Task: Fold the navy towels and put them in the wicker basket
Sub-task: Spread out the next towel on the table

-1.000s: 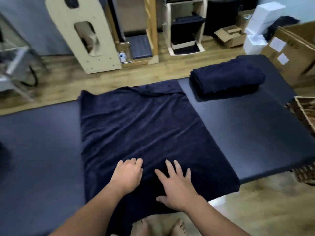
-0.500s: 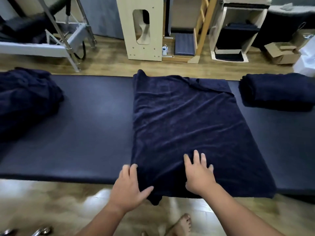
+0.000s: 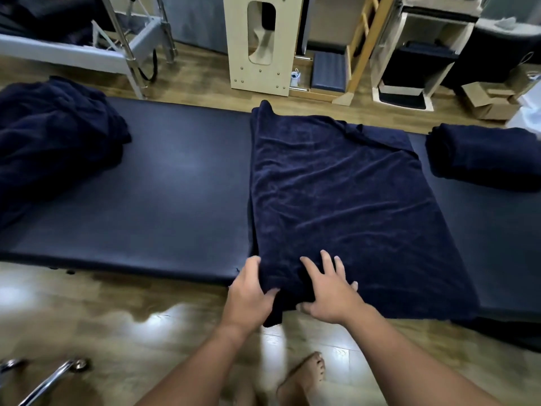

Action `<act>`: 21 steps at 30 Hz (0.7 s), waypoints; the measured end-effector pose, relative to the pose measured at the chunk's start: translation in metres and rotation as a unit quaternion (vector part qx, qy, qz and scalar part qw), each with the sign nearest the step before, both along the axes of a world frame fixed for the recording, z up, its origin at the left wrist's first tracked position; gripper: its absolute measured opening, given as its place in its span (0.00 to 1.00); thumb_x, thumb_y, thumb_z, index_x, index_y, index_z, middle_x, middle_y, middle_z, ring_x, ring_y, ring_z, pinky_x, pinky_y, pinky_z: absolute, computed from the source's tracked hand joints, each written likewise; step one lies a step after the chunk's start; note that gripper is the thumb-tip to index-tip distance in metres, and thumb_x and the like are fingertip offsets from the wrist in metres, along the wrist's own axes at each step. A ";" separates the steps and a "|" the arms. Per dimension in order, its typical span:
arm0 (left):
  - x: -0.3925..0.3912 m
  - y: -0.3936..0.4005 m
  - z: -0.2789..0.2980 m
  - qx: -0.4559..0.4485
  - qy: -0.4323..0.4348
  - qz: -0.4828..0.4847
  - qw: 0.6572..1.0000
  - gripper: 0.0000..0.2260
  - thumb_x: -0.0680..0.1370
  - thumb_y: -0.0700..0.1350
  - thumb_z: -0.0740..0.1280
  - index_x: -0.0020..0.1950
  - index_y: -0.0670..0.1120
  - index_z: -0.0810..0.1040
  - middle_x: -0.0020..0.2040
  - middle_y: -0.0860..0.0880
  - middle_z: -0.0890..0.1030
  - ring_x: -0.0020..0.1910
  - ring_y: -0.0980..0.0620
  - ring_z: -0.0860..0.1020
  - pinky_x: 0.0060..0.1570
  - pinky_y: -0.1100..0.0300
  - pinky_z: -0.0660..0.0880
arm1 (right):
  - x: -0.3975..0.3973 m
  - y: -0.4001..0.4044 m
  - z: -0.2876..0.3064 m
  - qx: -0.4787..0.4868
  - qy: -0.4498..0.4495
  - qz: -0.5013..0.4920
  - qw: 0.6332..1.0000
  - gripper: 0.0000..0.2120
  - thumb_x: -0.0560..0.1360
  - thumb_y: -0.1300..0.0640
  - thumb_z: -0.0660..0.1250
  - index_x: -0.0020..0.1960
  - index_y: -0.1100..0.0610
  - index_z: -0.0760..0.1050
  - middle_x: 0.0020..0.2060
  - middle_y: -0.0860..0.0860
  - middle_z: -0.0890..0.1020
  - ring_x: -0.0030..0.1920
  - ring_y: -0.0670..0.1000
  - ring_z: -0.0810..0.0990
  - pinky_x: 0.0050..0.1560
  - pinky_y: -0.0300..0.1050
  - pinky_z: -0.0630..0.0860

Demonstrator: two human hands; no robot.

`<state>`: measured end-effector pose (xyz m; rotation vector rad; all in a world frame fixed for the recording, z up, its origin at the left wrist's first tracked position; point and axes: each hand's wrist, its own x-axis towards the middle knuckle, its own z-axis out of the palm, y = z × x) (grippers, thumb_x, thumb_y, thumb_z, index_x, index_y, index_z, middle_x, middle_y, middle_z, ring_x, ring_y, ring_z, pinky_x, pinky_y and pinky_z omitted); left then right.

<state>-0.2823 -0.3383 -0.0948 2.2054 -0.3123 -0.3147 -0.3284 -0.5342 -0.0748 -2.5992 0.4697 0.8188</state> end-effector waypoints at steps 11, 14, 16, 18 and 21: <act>0.060 0.096 0.035 0.265 -0.240 0.048 0.933 0.23 0.63 0.36 0.63 0.58 0.46 0.75 0.46 0.41 0.73 0.24 0.35 0.73 0.21 0.50 0.71 | 0.002 0.000 0.013 0.127 0.012 -0.088 0.988 0.32 0.70 0.19 0.49 0.72 0.20 0.48 0.79 0.40 0.33 0.77 0.51 0.26 0.70 0.77 0.36; 0.061 0.123 0.038 0.311 -0.186 0.040 0.931 0.25 0.61 0.31 0.70 0.56 0.46 0.72 0.45 0.42 0.71 0.21 0.35 0.72 0.21 0.51 0.70 | 0.000 0.001 0.009 0.113 0.001 -0.082 0.990 0.19 0.79 0.28 0.48 0.68 0.16 0.47 0.79 0.40 0.32 0.77 0.52 0.26 0.69 0.78 0.36; 0.050 0.135 0.025 0.375 -0.148 -0.001 0.915 0.26 0.62 0.34 0.72 0.58 0.47 0.71 0.45 0.43 0.73 0.24 0.35 0.76 0.23 0.49 0.73 | 0.000 0.004 0.005 0.064 0.005 -0.053 0.997 0.30 0.84 0.46 0.56 0.67 0.15 0.43 0.78 0.41 0.30 0.77 0.55 0.26 0.68 0.82 0.43; 0.033 0.141 0.011 0.407 -0.162 -0.089 0.894 0.28 0.64 0.37 0.71 0.63 0.47 0.71 0.44 0.44 0.75 0.23 0.37 0.77 0.22 0.51 0.73 | -0.003 0.013 0.002 0.012 0.024 -0.036 0.999 0.47 0.79 0.54 0.67 0.67 0.17 0.35 0.76 0.43 0.25 0.77 0.60 0.26 0.66 0.83 0.50; 0.029 0.146 0.001 0.388 -0.238 -0.204 0.867 0.31 0.64 0.41 0.66 0.68 0.51 0.70 0.37 0.46 0.75 0.16 0.43 0.71 0.17 0.60 0.62 | -0.010 0.023 -0.005 -0.029 0.026 -0.061 0.997 0.58 0.74 0.51 0.75 0.63 0.17 0.25 0.73 0.45 0.21 0.76 0.64 0.26 0.62 0.78 0.67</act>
